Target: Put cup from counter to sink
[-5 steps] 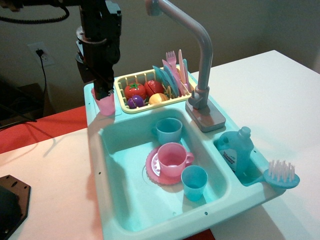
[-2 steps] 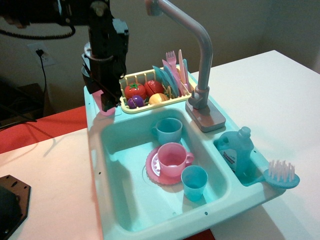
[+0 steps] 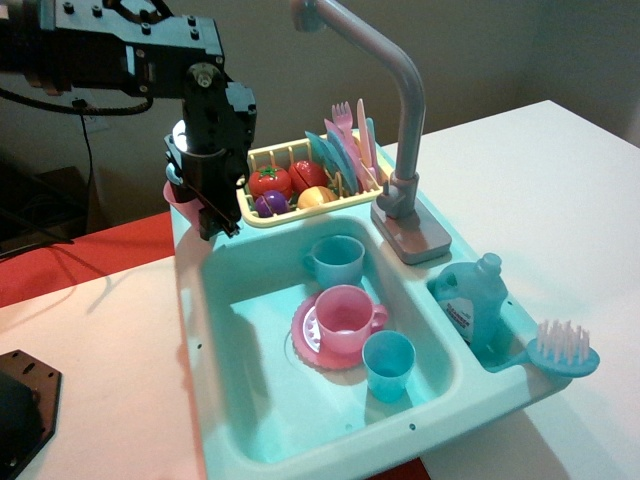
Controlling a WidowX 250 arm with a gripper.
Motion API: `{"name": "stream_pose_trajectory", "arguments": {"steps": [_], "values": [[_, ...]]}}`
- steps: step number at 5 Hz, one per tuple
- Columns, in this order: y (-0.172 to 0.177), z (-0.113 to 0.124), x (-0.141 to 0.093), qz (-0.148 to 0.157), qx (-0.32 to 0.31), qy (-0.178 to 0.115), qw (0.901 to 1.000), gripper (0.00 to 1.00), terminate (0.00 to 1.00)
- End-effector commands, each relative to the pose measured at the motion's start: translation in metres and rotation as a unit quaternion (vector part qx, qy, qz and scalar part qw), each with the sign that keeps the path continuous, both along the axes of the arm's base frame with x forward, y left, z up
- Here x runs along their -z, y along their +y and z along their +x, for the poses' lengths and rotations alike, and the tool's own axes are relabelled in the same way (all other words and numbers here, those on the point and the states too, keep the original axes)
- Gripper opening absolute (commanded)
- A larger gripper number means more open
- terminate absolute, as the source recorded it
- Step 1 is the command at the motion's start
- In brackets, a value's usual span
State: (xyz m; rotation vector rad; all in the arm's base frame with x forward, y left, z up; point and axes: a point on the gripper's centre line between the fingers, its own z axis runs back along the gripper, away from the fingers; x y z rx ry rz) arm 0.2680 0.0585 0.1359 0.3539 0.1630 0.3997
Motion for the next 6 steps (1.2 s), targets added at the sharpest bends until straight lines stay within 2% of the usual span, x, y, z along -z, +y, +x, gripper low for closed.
{"name": "stream_pose_trajectory", "arguments": {"steps": [1, 2, 4, 5, 6], "values": [[0.005, 0.000, -0.013, 0.010, -0.010, -0.031, 0.9994, 0.00, 0.00], [0.001, 0.001, -0.014, 0.013, -0.002, -0.032, 0.9994, 0.00, 0.00], [-0.056, 0.031, -0.019, 0.006, 0.079, -0.036, 0.9962, 0.00, 0.00], [-0.074, 0.033, -0.018, 0.000, 0.096, -0.038, 0.9947, 0.00, 0.00], [-0.099, 0.036, -0.019, -0.027, 0.111, -0.049, 0.9922, 0.00, 0.00]]}}
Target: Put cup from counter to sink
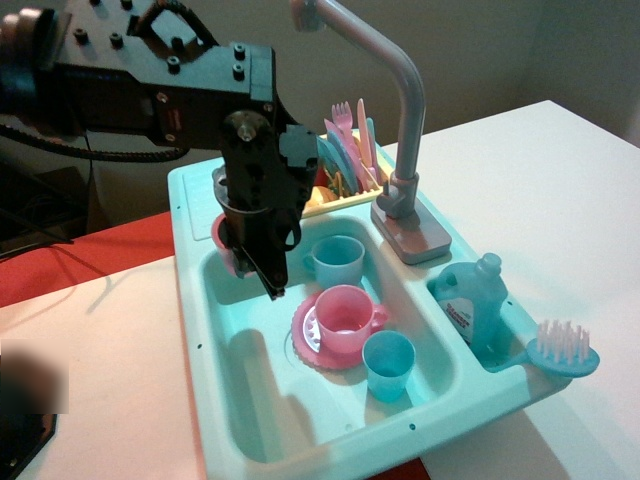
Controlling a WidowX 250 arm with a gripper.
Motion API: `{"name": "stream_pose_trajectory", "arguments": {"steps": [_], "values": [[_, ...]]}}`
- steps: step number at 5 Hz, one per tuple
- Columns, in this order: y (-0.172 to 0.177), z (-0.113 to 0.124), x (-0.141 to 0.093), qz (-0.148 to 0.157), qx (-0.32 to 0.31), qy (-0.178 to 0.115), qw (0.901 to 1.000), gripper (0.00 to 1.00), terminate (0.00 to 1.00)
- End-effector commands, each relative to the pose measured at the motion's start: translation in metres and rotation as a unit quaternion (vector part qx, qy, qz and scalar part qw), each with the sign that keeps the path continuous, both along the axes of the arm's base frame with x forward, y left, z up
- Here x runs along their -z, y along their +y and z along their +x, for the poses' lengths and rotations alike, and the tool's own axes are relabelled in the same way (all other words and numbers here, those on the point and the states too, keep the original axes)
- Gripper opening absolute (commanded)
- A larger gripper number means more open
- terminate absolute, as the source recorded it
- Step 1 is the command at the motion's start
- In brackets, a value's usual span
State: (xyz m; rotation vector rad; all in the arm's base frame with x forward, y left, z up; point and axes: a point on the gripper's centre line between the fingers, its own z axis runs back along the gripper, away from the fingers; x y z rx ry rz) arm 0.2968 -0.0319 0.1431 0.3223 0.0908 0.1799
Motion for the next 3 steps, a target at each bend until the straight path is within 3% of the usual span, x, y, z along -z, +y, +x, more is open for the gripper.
{"name": "stream_pose_trajectory", "arguments": {"steps": [1, 2, 3], "values": [[-0.015, 0.005, 0.003, -0.018, -0.013, -0.043, 0.9988, 0.00, 0.00], [-0.002, 0.014, 0.047, 0.023, -0.027, -0.021, 0.9991, 0.00, 0.00], [0.013, 0.047, 0.067, 0.057, -0.041, -0.003, 0.9975, 0.00, 0.00]]}}
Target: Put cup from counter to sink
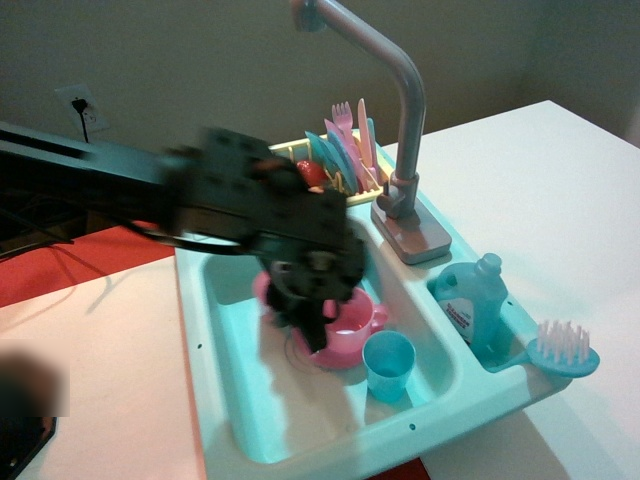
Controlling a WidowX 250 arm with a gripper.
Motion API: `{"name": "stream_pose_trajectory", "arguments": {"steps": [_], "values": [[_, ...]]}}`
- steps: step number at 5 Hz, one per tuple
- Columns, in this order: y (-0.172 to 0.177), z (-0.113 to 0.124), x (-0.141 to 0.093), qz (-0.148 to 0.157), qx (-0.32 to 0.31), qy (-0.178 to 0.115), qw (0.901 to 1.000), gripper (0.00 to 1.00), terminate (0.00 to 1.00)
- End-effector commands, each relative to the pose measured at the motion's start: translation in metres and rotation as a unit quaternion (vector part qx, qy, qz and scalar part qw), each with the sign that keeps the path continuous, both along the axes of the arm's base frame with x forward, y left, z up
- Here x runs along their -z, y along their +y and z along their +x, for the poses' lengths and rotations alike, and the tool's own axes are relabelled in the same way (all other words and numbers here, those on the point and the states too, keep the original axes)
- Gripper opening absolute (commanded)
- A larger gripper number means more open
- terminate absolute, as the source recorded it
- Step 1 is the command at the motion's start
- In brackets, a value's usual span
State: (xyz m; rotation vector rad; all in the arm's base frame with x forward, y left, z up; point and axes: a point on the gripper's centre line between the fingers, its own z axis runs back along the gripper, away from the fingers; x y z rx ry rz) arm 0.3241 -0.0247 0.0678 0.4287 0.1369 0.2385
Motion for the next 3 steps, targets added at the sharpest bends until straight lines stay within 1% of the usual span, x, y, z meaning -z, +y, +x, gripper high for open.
{"name": "stream_pose_trajectory", "arguments": {"steps": [1, 2, 3], "values": [[0.019, 0.037, -0.006, 0.005, -0.025, -0.025, 0.9994, 0.00, 0.00], [0.026, 0.037, -0.014, 0.013, -0.037, -0.011, 0.9992, 1.00, 0.00], [0.033, 0.027, -0.035, 0.017, -0.057, -0.003, 0.9982, 1.00, 0.00]]}}
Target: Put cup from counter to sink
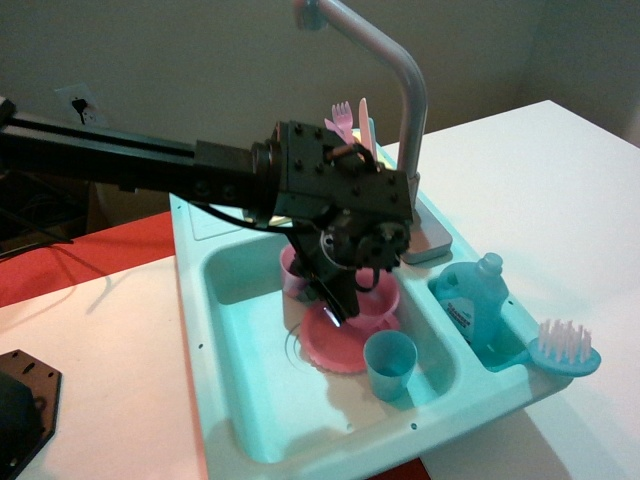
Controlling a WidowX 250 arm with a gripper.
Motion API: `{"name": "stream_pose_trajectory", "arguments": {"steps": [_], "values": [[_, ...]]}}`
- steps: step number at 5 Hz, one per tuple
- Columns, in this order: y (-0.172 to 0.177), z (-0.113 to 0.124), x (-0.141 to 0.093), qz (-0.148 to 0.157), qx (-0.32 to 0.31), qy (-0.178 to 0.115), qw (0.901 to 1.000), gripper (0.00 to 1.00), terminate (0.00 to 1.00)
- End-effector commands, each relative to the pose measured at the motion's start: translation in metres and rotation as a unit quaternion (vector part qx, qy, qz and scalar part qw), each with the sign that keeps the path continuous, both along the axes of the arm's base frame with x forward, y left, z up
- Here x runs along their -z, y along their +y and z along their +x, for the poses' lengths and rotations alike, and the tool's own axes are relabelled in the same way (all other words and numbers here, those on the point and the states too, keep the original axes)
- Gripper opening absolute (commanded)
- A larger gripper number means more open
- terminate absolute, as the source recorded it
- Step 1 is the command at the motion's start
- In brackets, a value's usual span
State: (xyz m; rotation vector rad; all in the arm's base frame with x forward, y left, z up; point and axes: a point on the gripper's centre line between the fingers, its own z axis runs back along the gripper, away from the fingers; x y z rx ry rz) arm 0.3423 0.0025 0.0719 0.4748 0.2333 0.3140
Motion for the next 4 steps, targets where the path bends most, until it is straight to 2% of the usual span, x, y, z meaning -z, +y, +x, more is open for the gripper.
{"name": "stream_pose_trajectory", "arguments": {"steps": [1, 3, 4], "values": [[0.015, -0.008, -0.060, -0.009, -0.027, -0.030, 0.9991, 1.00, 0.00], [0.028, -0.042, -0.108, -0.017, -0.045, -0.036, 0.9982, 1.00, 0.00], [0.033, -0.057, -0.119, -0.029, -0.048, -0.038, 0.9977, 1.00, 1.00]]}}
